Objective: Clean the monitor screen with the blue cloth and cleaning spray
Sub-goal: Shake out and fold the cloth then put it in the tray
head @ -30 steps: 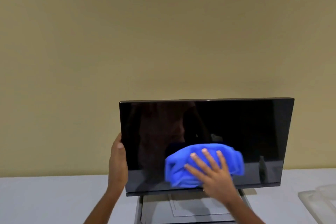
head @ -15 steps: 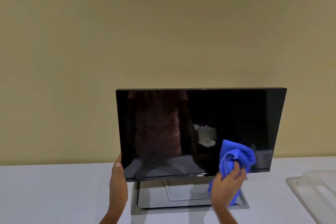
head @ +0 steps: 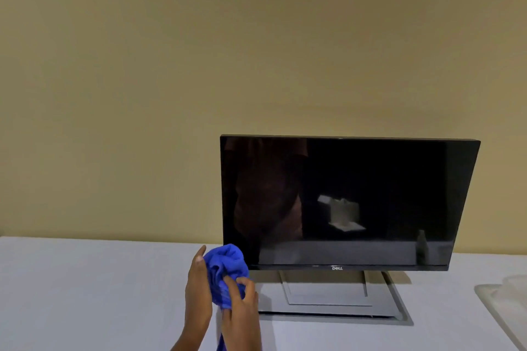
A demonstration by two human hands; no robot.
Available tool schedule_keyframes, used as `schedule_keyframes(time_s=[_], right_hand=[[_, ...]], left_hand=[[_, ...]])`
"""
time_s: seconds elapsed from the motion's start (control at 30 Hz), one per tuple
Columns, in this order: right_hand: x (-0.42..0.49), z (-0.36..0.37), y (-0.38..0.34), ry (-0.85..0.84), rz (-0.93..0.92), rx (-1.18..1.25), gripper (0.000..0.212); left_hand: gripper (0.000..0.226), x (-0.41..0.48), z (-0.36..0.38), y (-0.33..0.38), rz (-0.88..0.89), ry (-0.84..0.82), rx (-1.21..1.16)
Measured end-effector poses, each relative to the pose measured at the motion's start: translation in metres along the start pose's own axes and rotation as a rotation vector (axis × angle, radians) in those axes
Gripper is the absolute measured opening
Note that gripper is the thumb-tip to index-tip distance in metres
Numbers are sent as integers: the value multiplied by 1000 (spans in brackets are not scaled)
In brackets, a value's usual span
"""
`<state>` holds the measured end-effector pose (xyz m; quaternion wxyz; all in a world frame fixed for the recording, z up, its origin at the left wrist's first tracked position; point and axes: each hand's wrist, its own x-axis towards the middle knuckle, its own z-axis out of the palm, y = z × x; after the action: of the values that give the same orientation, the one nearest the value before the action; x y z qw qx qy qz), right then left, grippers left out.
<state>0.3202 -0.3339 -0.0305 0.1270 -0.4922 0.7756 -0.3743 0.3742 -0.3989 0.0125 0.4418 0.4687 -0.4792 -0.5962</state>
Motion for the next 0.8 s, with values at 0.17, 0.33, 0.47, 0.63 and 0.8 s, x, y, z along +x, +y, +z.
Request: schedule_keyframes(time_s=[0.17, 0.33, 0.47, 0.63, 0.8], right_hand=[[-8, -26, -5, -163, 109, 292, 53], [-10, -68, -13, -211, 95, 379, 68], [-14, -111, -18, -215, 68, 621, 44], [-5, -157, -5, 16, 250, 599, 20], [-12, -208, 16, 283, 250, 364, 20]], left_hand=[[27, -18, -13, 15, 108, -46, 140], [8, -36, 4, 36, 197, -139, 299], [14, -50, 21, 55, 325, -194, 392], [10, -67, 44, 68, 389, -222, 448], [16, -101, 80, 75, 398, -155, 464]])
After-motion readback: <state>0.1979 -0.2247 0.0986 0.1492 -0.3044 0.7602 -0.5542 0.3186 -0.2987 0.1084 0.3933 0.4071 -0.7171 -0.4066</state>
